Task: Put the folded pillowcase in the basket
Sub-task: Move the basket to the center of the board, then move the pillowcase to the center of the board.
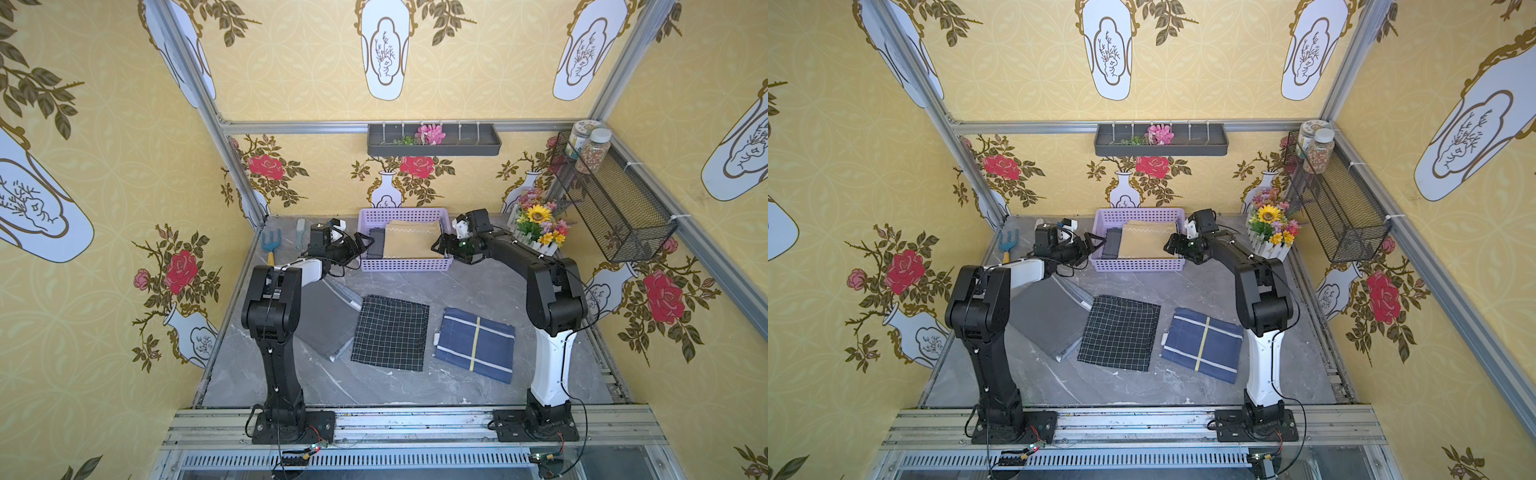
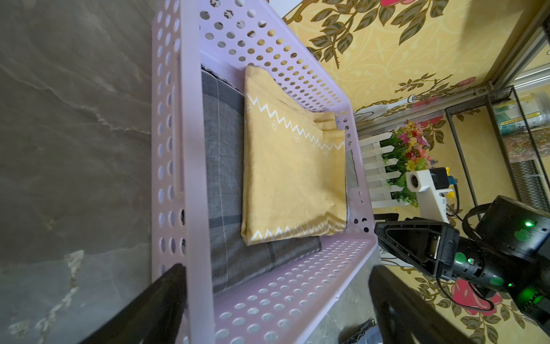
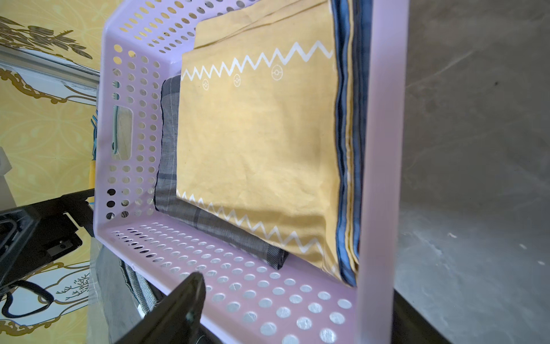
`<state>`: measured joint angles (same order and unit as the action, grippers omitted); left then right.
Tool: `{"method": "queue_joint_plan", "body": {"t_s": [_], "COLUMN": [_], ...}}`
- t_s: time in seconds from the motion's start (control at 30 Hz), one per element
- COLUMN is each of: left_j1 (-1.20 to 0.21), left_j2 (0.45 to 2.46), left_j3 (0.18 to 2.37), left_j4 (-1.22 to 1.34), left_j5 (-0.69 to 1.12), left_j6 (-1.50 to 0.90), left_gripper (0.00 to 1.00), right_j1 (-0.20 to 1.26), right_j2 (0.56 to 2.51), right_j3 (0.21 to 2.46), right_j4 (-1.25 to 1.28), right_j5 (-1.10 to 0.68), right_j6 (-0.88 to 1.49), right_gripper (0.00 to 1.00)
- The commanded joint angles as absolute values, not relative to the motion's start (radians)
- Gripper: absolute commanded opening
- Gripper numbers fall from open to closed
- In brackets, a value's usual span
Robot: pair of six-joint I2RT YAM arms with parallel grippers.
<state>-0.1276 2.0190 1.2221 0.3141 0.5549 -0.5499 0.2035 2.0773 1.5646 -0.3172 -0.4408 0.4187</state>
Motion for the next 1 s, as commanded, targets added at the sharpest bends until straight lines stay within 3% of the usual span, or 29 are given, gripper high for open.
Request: {"method": "queue_joint_plan", "body": {"t_s": [0.0, 0.37, 0.73, 0.97], "left_j1": [-0.146, -0.172, -0.178, -0.332], "left_j2": [1.994, 1.85, 1.611, 1.412], "left_j3": [1.185, 0.995, 0.841, 0.724], "left_j4": [0.353, 0.431, 0.354, 0.292], "left_j5": [0.578, 0.514, 0.304, 0.209], "left_j6": [-0.557, -0.613, -0.614, -0.595], "left_gripper": [0.99, 1.0, 1.0, 1.0], "right_j1": [0.214, 0.243, 0.224, 0.222], "right_j2": [2.043, 1.922, 1.675, 1.448], "right_j3": [1.53, 1.363, 1.19, 1.014], "right_j4": [-0.308, -0.297, -0.387, -0.421], "right_j5": [-0.47, -0.423, -0.191, -0.113], "right_j6": [0.422, 0.429, 0.403, 0.423], "right_gripper": [0.87, 0.88, 0.95, 0.97]}}
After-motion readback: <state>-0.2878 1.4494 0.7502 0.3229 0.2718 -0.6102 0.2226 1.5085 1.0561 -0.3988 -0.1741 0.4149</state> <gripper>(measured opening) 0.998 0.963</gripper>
